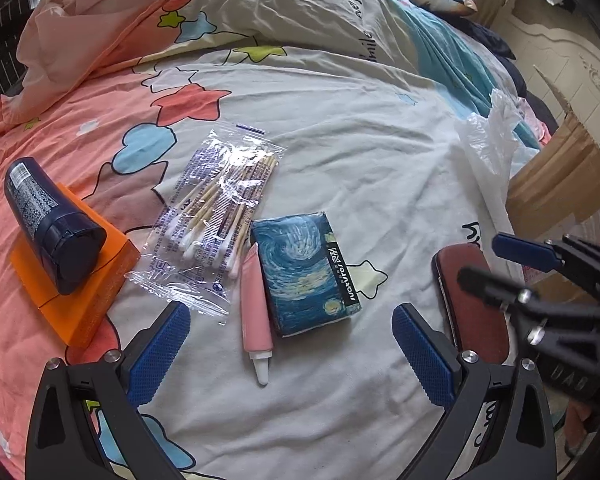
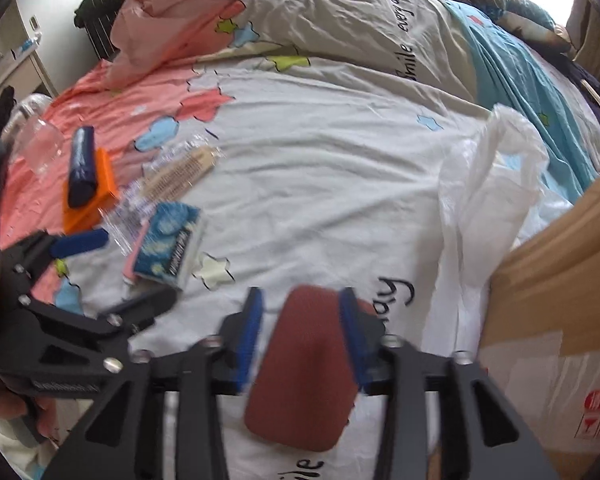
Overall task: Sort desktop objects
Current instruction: 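Lift the glasses case with the right tool and carry it toward the cardboard box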
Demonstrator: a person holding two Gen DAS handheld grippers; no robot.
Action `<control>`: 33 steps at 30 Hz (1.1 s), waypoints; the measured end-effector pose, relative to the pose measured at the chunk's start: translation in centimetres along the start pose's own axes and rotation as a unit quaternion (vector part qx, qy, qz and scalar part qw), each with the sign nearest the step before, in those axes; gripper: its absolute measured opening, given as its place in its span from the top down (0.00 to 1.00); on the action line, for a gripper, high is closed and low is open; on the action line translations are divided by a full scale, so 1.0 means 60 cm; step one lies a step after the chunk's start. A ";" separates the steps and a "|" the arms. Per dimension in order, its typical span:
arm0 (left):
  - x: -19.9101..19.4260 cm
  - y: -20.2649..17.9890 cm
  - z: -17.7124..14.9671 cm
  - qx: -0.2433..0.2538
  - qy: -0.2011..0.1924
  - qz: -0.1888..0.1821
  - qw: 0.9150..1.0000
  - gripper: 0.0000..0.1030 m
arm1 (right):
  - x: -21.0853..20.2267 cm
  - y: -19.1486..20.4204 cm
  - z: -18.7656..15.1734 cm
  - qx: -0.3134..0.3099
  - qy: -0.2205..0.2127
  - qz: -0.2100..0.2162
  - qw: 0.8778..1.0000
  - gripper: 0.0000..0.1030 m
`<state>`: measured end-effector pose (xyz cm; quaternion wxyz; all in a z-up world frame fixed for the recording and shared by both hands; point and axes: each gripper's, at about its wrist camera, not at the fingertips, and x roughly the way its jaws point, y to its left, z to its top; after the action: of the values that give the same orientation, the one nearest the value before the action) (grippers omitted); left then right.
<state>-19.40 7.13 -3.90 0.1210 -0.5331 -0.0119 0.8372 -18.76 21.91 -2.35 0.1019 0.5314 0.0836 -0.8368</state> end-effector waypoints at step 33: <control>-0.056 -0.028 -0.037 0.047 -0.012 -0.008 0.999 0.00 | 0.011 0.014 -0.037 0.008 0.029 -0.023 0.999 0.40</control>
<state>-15.73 7.79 -1.62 0.1528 -0.5168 0.0221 0.8421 -16.88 21.59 -3.93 0.0755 0.5544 0.0918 -0.8237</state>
